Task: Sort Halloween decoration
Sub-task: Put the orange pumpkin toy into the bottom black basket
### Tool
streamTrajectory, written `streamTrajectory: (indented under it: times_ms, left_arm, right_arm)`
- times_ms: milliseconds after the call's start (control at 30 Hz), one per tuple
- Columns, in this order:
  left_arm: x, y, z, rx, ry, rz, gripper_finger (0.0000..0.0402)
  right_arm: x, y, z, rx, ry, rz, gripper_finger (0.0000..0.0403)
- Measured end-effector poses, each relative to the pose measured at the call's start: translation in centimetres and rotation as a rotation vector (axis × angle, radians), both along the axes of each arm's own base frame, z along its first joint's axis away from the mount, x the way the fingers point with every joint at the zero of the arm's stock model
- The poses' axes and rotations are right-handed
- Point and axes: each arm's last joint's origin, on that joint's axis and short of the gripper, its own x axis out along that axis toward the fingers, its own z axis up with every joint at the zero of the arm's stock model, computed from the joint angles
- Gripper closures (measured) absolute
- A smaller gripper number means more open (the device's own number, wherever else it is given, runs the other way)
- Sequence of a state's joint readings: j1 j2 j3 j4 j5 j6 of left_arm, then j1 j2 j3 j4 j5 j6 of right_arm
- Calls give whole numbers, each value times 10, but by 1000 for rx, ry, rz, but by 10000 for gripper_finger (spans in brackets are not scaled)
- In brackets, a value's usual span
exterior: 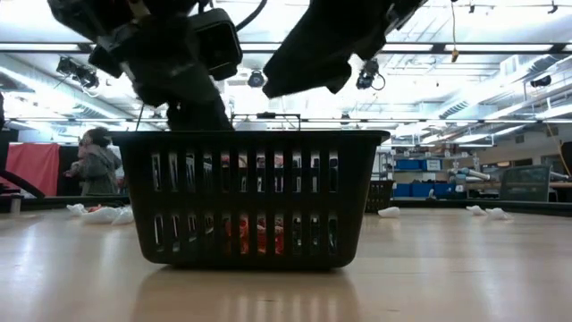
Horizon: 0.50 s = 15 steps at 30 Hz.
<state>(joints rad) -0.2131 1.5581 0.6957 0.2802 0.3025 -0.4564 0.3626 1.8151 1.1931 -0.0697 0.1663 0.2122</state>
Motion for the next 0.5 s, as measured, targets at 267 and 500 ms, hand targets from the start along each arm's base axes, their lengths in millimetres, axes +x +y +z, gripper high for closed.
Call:
streamTrajectory:
  times_ms: [267,500]
  left_arm:
    - [-30,26,25,149,90,24,234]
    - [-55,42,40,184,174,91,242]
  right_arm:
    - [2,-24,18,65,-41,-115,245]
    - [10,-59,22,252,-4,-186,254]
